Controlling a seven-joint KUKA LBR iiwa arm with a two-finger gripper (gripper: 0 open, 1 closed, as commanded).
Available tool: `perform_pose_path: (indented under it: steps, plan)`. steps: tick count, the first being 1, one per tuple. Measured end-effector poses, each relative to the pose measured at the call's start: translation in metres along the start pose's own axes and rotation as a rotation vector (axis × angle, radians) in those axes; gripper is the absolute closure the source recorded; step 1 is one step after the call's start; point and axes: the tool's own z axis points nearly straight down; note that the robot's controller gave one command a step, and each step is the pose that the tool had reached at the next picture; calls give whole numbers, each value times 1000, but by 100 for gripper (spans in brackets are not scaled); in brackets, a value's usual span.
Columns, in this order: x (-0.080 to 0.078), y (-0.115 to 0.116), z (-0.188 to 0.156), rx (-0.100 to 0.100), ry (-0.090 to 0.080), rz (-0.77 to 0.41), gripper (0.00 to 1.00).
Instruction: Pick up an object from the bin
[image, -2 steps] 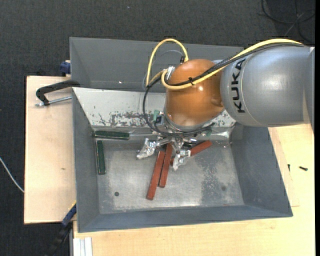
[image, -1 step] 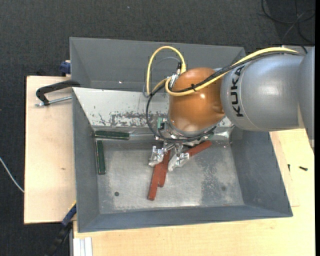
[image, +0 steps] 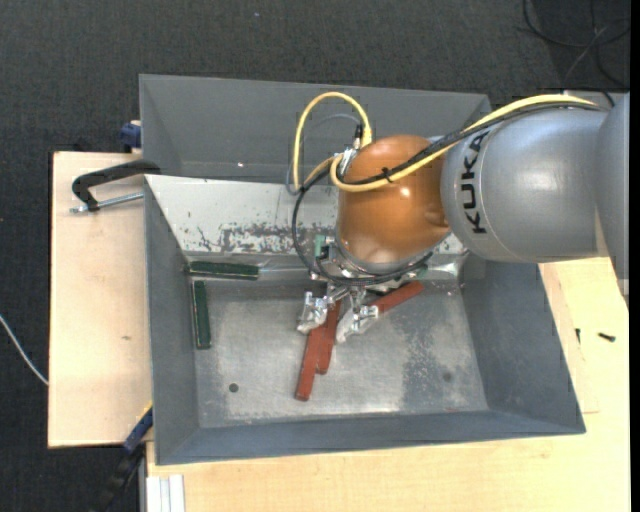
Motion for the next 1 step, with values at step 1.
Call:
perform_pose_path:
  steps: [1]
  plan:
    - [5,17,-211,2,-4,-36,100]
